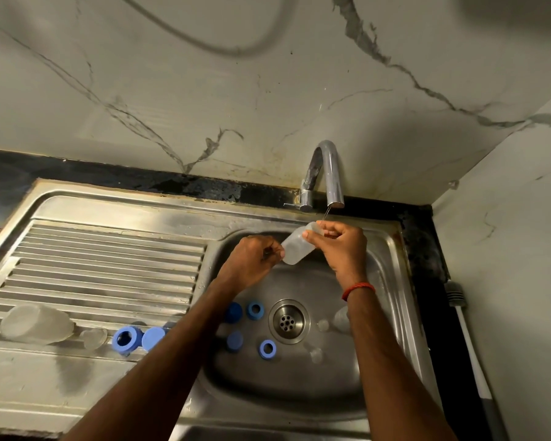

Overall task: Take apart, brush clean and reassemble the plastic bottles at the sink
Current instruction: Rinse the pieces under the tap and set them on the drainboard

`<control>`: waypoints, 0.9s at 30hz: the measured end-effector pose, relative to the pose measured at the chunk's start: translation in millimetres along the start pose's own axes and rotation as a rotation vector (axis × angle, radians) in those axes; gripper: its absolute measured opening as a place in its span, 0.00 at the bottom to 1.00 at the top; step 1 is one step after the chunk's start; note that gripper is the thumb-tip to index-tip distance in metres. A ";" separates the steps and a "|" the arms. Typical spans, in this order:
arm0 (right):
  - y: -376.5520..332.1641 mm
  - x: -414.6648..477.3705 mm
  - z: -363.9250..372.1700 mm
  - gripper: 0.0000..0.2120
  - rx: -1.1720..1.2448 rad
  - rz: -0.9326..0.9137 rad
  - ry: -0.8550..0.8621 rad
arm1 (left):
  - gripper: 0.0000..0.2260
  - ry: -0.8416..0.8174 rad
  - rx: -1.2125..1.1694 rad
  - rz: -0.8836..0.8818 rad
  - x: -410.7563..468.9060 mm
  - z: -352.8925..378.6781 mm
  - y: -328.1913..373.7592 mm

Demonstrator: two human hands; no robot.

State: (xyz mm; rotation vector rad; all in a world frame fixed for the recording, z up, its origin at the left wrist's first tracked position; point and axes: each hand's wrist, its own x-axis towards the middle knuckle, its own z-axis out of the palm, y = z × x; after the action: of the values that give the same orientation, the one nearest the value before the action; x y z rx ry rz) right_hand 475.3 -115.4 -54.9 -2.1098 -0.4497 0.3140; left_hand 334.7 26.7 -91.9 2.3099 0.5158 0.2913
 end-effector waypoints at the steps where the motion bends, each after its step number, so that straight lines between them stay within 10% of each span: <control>1: 0.6 0.8 0.8 0.20 -0.023 -0.023 0.005 | 0.05 0.006 0.002 -0.008 -0.3 -0.8 -0.2; 27: 0.6 4.0 -1.9 0.24 -0.234 -0.146 -0.050 | 0.04 0.055 0.007 -0.026 0.9 3.5 2.5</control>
State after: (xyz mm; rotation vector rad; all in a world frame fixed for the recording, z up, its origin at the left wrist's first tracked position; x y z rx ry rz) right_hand 479.8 -115.4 -54.6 -2.2845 -0.6944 0.2389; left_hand 337.4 23.4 -92.6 2.3056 0.5744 0.3414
